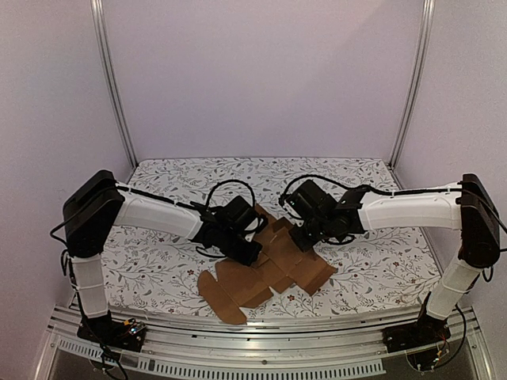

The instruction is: Fold the paper box

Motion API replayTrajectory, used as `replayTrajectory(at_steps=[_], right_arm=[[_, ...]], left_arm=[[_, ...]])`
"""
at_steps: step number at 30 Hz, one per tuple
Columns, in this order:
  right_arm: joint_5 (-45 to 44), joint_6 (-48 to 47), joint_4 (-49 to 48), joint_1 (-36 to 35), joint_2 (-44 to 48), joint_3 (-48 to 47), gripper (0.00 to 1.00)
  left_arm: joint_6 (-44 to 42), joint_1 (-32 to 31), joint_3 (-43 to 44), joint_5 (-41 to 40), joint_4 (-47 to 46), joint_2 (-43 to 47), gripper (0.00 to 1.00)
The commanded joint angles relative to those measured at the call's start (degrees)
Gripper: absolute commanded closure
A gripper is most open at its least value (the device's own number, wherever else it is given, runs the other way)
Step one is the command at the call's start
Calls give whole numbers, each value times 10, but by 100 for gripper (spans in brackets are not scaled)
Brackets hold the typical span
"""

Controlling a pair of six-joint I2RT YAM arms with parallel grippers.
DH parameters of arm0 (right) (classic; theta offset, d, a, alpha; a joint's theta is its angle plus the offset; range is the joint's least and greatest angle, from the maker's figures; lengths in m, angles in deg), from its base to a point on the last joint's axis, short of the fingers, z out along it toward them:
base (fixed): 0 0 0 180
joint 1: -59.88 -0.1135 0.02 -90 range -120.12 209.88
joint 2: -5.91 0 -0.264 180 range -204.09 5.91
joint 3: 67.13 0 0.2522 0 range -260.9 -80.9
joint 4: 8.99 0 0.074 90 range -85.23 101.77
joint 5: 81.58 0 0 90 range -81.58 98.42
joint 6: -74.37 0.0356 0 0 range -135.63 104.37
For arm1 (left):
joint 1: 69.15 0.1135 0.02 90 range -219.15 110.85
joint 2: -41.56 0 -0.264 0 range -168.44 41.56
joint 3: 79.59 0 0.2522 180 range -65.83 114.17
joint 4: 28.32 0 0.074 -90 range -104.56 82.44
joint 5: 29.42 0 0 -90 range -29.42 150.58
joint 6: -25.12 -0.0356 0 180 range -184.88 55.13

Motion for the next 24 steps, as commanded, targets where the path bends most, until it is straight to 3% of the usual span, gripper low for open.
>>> replayTrajectory(at_steps=[1, 15, 24], right_arm=[[-12, -13, -4, 1, 2, 13, 100], [-55, -172, -44, -17, 31, 26, 100], [-42, -292, -77, -25, 52, 30, 100]], left_arm=[[-11, -11, 6, -18, 25, 21, 100], [-70, 26, 11, -25, 70, 177, 99], [-71, 78, -31, -46, 41, 253, 96]])
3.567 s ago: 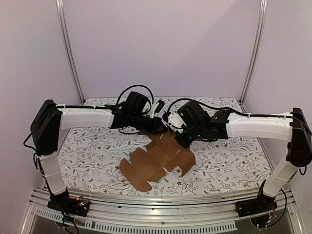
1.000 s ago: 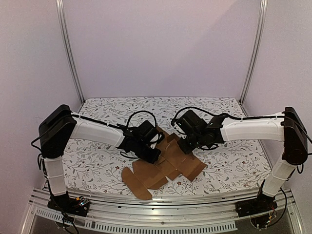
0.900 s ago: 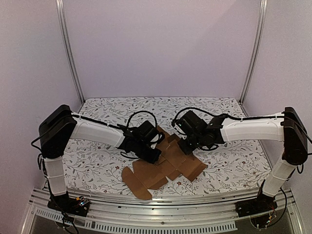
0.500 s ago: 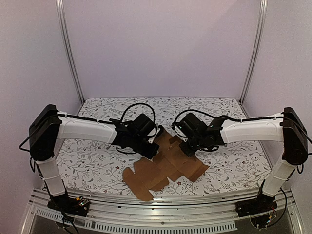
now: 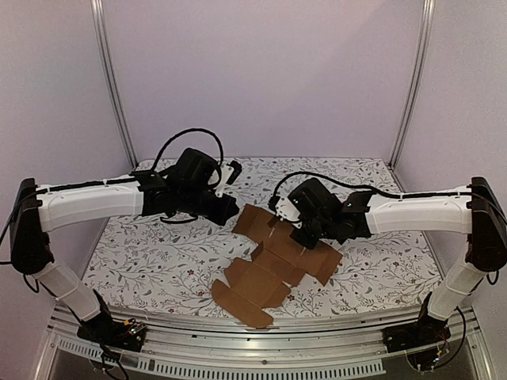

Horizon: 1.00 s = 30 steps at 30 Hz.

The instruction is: Fold the paper box

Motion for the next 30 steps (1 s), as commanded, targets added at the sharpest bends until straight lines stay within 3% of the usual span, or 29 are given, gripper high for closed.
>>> replayTrajectory(at_steps=[1, 7, 10, 19, 30], right_arm=[[6, -94, -37, -9, 25, 14, 100], [-1, -175, -97, -17, 41, 44, 100], [-5, -214, -116, -23, 43, 51, 100], [-32, -318, -160, -49, 35, 77, 100], [-72, -379, -265, -83, 36, 123, 100]], left_arm=[[3, 28, -38, -15, -23, 42, 96], [18, 47, -111, -13, -114, 96, 95], [24, 57, -141, -1, -144, 99, 100], [45, 92, -235, 0, -278, 114, 98], [51, 117, -253, 118, -352, 45, 96]])
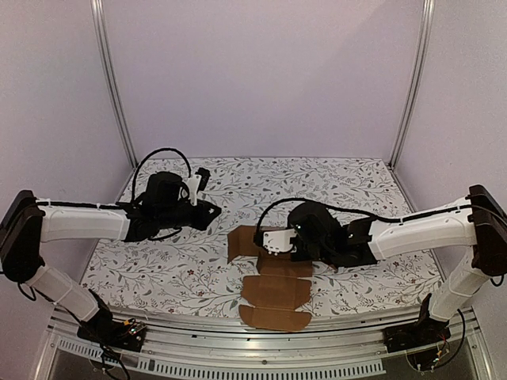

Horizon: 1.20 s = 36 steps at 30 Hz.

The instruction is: Fold the paper box

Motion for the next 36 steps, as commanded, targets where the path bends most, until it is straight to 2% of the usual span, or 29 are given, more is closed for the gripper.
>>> replayTrajectory(at_steps=[1, 6, 12, 23, 36], right_arm=[[-36, -33, -84, -19, 7, 26, 100], [-73, -68, -161, -35, -2, 52, 100], [-92, -89, -207, -46, -2, 69, 100], [-121, -89, -244, -48, -21, 70, 100], [-136, -82, -252, -49, -38, 76, 100]], left_arm=[[10, 12, -6, 75, -46, -42, 96], [14, 12, 2, 117, -62, -78, 98], [19, 13, 6, 143, -77, -110, 97], [47, 10, -9, 224, -136, -132, 100], [31, -27, -7, 228, -124, -156, 96]])
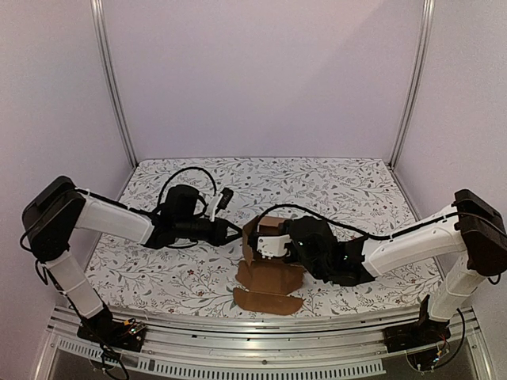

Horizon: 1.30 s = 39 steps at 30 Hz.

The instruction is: Fold the paper box

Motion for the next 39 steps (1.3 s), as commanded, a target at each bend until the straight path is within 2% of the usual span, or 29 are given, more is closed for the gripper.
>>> replayTrajectory(at_steps=[1, 30, 39], right_arm=[[-12, 10, -16, -4, -10, 12, 100], [-21, 37, -13, -11, -31, 16, 100], [-40, 57, -5, -18, -46, 15, 100]], left_arm=[[-14, -15, -8, 5, 6, -13, 96], [-43, -58, 30, 2, 12, -47, 80], [-49, -76, 39, -25, 11, -51, 73]])
